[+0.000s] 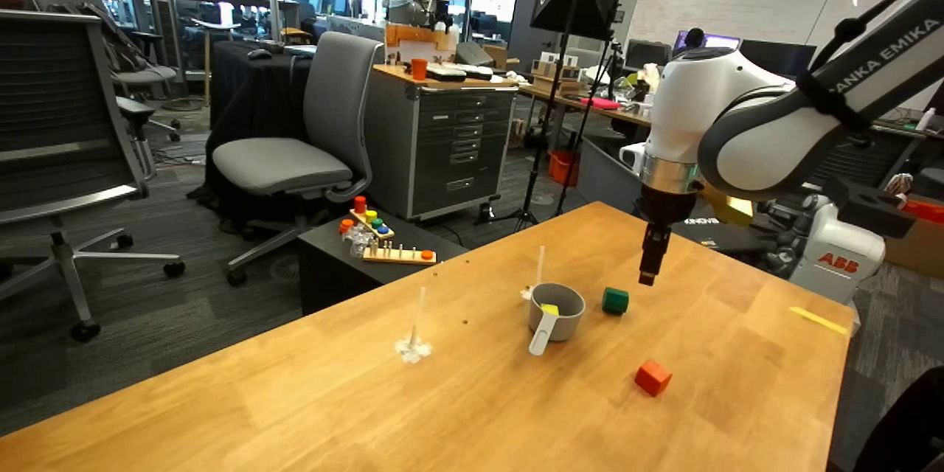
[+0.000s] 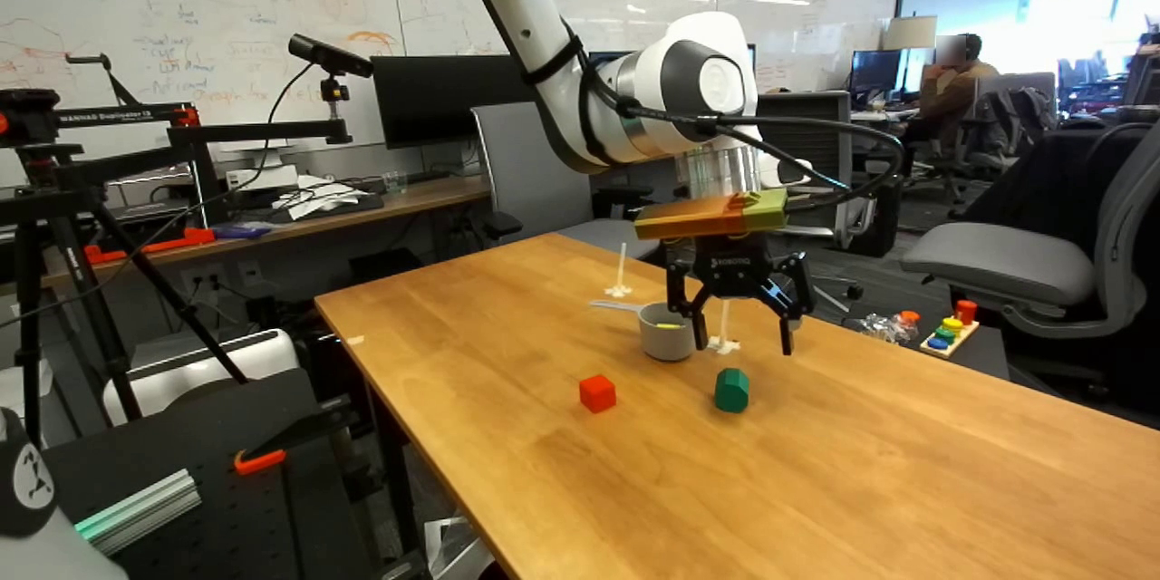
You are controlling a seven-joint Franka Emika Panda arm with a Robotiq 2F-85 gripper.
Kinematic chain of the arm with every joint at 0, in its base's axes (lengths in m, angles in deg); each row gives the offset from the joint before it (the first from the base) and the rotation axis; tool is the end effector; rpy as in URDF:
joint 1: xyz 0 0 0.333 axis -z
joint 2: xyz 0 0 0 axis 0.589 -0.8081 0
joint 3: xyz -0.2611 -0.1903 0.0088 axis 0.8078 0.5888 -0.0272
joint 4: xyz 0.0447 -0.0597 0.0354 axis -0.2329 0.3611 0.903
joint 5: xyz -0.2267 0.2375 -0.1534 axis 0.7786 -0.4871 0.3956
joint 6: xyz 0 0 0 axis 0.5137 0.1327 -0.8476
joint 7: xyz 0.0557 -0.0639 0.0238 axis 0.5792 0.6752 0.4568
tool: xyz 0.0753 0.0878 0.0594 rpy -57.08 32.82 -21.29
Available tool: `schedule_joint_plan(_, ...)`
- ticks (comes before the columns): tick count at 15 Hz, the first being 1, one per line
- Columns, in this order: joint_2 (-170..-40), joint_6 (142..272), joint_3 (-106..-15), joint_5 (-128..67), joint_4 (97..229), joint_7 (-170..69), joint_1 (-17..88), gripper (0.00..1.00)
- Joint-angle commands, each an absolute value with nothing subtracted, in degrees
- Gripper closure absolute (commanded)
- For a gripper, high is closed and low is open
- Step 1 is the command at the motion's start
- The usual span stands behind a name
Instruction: Place the blocks inside the grey measuring cup
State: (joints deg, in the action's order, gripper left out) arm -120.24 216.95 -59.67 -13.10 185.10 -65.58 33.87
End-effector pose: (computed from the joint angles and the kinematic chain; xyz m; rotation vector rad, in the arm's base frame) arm 0.5891 -0.0281 0.1854 2.8337 0.6274 -0.0869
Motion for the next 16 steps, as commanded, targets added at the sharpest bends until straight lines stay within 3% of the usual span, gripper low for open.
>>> schedule_joint_plan(1,-120.23,216.77,-60.1,-12.8,185.0,-65.41,34.28,0.0)
schedule_joint_plan(9,-118.86,221.98,-63.42,-12.59,186.34,-75.43,36.21,0.0)
schedule_joint_plan(16,-119.38,222.98,-73.18,-19.49,186.26,-94.24,43.95,0.0)
